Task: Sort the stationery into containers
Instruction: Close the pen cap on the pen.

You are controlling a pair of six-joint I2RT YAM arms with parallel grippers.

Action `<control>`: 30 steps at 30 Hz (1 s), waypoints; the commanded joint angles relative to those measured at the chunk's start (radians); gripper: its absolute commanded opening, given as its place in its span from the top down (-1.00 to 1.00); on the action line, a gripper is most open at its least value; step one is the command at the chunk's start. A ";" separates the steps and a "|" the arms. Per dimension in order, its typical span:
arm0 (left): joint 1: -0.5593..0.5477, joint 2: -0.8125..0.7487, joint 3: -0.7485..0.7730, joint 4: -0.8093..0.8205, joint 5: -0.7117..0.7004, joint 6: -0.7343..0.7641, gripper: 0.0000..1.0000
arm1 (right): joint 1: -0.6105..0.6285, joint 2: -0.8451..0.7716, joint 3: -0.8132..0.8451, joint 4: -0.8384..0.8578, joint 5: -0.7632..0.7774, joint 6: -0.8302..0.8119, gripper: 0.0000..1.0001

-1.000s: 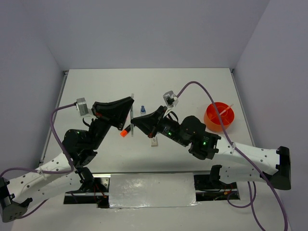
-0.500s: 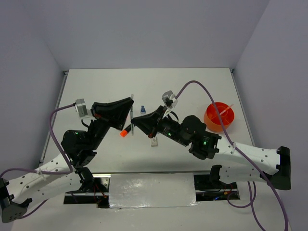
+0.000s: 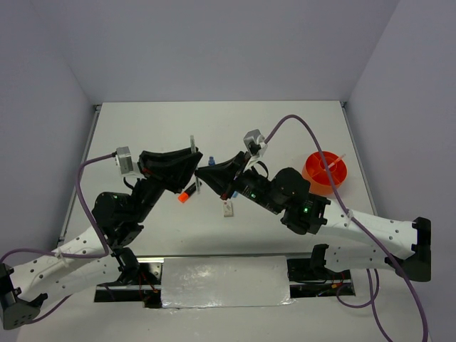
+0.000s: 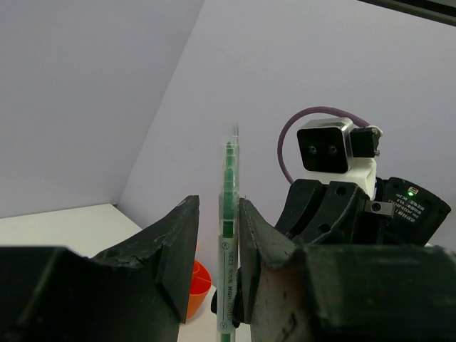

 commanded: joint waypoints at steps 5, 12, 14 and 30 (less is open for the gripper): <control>-0.004 -0.011 0.001 0.031 0.037 0.021 0.13 | 0.005 -0.019 0.050 0.068 0.011 -0.041 1.00; -0.003 -0.002 0.041 -0.020 0.110 0.064 0.19 | 0.003 -0.020 0.044 0.062 0.022 -0.066 1.00; -0.004 0.000 0.050 -0.026 0.122 0.071 0.36 | 0.003 -0.022 0.040 0.059 0.024 -0.067 1.00; -0.004 0.009 0.122 -0.112 0.149 0.089 1.00 | 0.002 -0.034 0.007 0.034 -0.095 -0.113 0.58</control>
